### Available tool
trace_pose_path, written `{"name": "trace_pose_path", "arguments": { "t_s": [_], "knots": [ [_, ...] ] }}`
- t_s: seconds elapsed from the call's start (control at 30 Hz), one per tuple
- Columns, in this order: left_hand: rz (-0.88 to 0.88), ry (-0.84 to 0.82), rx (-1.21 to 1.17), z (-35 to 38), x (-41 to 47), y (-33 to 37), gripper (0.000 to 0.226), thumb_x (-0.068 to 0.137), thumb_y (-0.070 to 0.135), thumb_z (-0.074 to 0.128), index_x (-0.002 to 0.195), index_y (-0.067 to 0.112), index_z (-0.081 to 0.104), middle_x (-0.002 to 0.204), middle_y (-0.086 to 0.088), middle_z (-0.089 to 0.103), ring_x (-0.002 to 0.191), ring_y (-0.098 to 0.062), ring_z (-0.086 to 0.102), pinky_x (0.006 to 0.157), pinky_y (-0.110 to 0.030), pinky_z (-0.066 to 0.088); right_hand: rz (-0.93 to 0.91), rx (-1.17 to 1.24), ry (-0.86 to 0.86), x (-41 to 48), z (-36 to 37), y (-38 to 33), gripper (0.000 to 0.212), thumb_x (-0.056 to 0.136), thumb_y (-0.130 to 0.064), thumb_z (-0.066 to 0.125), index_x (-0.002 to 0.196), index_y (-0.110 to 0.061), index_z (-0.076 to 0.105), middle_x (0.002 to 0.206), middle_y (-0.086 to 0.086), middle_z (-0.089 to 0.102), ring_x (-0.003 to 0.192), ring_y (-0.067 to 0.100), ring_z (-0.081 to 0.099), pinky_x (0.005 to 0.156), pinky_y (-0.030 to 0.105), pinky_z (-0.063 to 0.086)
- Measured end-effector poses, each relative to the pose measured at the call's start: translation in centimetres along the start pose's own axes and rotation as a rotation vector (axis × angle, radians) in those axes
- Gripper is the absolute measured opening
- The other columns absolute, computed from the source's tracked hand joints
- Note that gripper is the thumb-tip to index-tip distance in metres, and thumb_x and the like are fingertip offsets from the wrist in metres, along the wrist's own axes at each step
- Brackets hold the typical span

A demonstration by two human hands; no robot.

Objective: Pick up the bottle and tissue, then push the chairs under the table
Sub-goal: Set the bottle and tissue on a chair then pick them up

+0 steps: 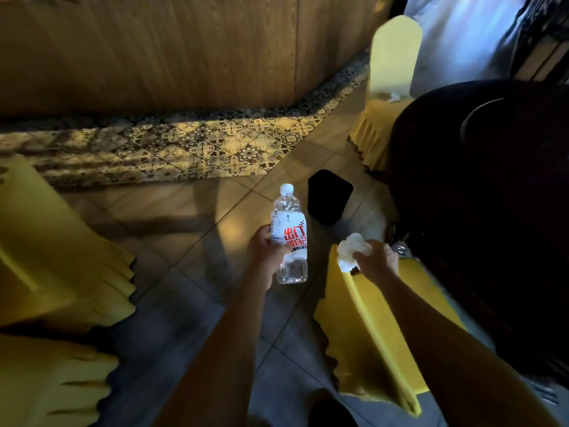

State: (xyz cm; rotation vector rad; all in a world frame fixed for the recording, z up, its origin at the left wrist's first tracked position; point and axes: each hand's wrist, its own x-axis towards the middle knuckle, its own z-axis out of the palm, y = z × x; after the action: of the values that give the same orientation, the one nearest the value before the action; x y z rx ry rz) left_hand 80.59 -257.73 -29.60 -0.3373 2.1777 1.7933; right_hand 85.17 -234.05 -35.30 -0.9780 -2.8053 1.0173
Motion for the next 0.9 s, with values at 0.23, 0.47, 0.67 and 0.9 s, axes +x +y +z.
{"name": "trace_pose_path", "arguments": {
  "t_s": [0.23,0.47,0.67,0.9],
  "knots": [
    [-0.038,0.050,0.009,-4.6,7.1,0.5,0.057,0.080,0.003,0.078,0.130,0.020,0.056,0.106,-0.002,0.067,0.096,-0.023,0.069,0.084,-0.043,0.060,-0.069,0.018,0.009,3.2,2.0,-7.6,0.026,0.085,-0.025,0.065,0.107,-0.013,0.071,0.099,0.013,0.073,0.097,0.032,0.066,0.074,0.029,0.040],
    [-0.021,0.022,0.086,-4.0,18.7,3.8,0.058,0.079,0.005,0.079,0.130,0.020,0.059,0.118,-0.006,0.071,0.099,-0.023,0.070,0.084,-0.047,0.061,-0.029,0.065,0.016,13.3,4.4,-12.2,0.029,0.086,-0.029,0.063,0.112,-0.018,0.071,0.101,0.008,0.072,0.099,0.029,0.066,0.081,0.031,0.048],
    [-0.025,-0.008,0.135,-2.4,29.5,8.6,0.058,0.081,0.006,0.078,0.132,0.021,0.057,0.121,-0.007,0.070,0.102,-0.022,0.069,0.086,-0.047,0.060,0.015,0.105,-0.005,23.4,5.0,-17.2,0.030,0.085,-0.025,0.061,0.114,-0.021,0.070,0.103,0.008,0.072,0.102,0.029,0.064,0.080,0.028,0.045],
    [-0.031,-0.012,0.156,-1.4,40.4,13.1,0.062,0.083,0.008,0.076,0.139,0.020,0.053,0.122,-0.005,0.069,0.099,-0.019,0.068,0.065,-0.028,0.054,0.043,0.142,0.007,33.1,5.9,-22.9,0.034,0.085,-0.022,0.061,0.118,-0.020,0.069,0.105,0.009,0.070,0.103,0.030,0.062,0.080,0.028,0.044]
  ]
}}
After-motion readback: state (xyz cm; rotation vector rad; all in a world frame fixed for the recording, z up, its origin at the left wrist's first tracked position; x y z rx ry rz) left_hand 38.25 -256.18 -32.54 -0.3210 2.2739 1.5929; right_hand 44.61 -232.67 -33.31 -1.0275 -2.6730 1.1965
